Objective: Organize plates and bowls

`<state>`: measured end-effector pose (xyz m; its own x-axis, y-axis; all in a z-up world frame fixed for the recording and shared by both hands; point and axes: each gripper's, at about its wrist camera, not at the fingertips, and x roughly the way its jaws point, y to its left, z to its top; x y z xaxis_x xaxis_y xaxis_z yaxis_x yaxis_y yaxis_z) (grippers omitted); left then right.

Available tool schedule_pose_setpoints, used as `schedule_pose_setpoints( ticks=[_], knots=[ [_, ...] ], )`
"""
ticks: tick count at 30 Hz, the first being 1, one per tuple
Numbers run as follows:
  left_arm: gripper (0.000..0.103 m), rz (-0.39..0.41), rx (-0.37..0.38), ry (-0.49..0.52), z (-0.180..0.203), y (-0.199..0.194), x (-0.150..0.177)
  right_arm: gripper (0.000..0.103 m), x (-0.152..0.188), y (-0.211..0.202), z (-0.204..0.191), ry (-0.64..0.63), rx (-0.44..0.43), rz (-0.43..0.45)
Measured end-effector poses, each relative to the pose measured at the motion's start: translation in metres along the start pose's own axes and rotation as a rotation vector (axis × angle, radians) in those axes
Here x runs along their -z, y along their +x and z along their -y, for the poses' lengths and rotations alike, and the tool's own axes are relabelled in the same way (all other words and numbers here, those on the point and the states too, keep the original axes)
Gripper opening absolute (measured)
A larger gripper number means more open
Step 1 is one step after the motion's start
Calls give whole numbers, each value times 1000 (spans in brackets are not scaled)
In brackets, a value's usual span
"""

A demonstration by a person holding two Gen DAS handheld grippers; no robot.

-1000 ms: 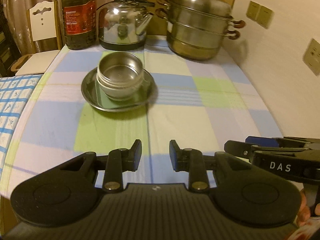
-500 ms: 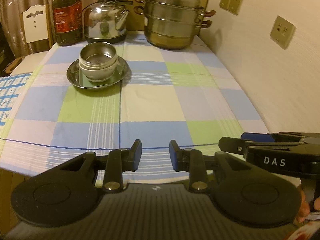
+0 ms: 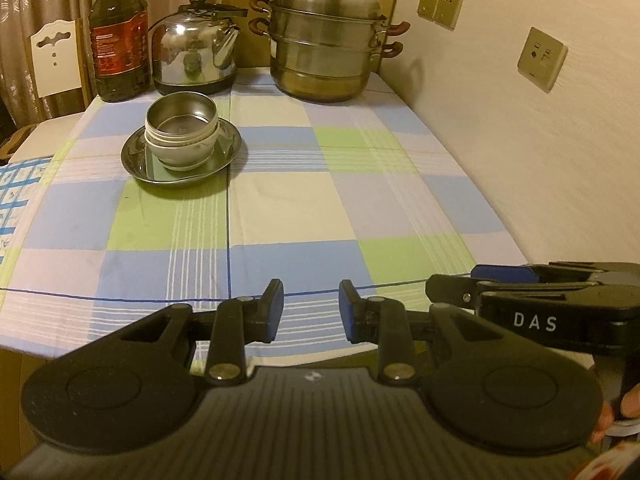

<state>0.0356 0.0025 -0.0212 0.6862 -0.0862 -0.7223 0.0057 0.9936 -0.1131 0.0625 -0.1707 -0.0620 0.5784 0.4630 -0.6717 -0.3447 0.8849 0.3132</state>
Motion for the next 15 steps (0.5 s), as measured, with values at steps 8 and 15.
schedule_pose_setpoints(
  ticks=[8, 15],
  knots=[
    [27, -4, 3, 2, -1, 1, 0, 50, 0, 1, -2, 2, 3, -1],
    [27, -5, 4, 0, -2, 0, 0, 50, 0, 1, -3, 1, 3, 0]
  ],
)
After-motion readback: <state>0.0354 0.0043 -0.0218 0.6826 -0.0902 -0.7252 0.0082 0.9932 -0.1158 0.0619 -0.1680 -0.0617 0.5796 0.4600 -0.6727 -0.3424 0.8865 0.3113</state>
